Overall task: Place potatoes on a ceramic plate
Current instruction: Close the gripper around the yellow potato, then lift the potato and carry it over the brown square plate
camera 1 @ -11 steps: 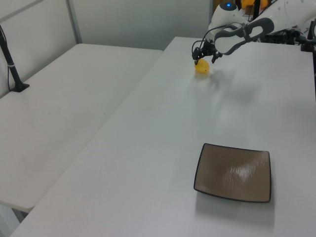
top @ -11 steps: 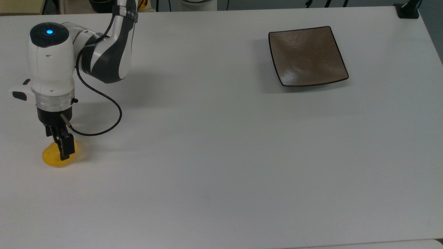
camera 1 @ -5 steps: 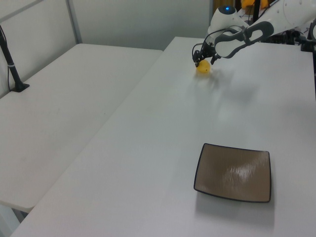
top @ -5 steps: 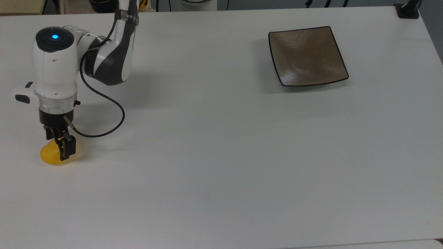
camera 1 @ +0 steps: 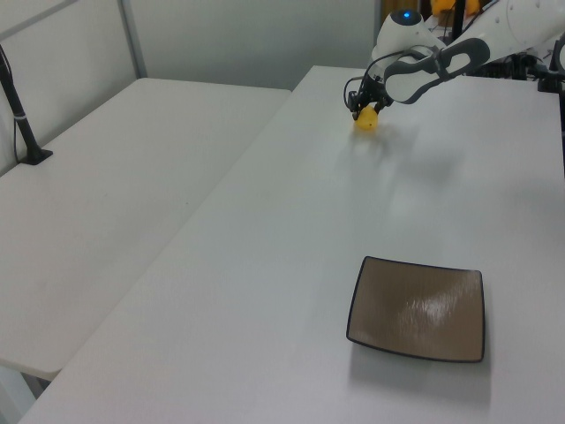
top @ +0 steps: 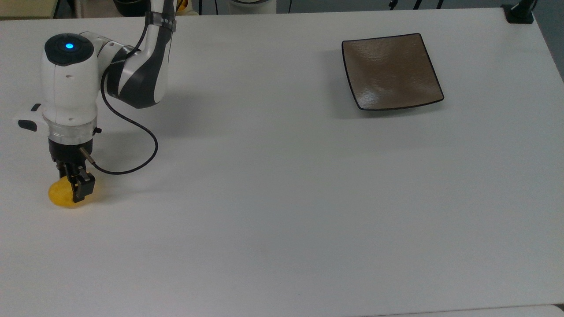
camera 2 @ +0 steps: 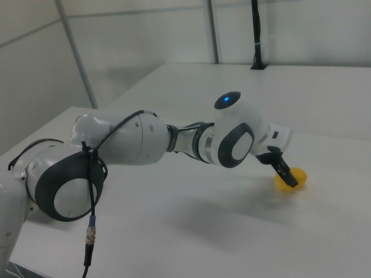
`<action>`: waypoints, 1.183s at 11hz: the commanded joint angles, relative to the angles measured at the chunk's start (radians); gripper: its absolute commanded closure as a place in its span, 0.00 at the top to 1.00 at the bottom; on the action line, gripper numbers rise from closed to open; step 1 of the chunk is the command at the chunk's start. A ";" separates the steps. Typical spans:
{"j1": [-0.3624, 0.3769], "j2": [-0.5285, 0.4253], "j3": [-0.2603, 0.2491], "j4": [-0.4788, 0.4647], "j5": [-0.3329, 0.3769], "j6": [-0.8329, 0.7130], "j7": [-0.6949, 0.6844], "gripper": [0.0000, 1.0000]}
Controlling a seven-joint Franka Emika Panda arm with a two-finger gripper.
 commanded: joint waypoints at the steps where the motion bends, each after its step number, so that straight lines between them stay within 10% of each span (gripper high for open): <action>1: 0.005 -0.063 -0.006 -0.041 -0.023 0.010 0.015 0.26; 7: 0.088 -0.399 0.013 -0.194 0.005 -0.206 -0.023 0.26; 13: 0.217 -0.730 0.021 -0.283 0.209 -0.604 -0.343 0.29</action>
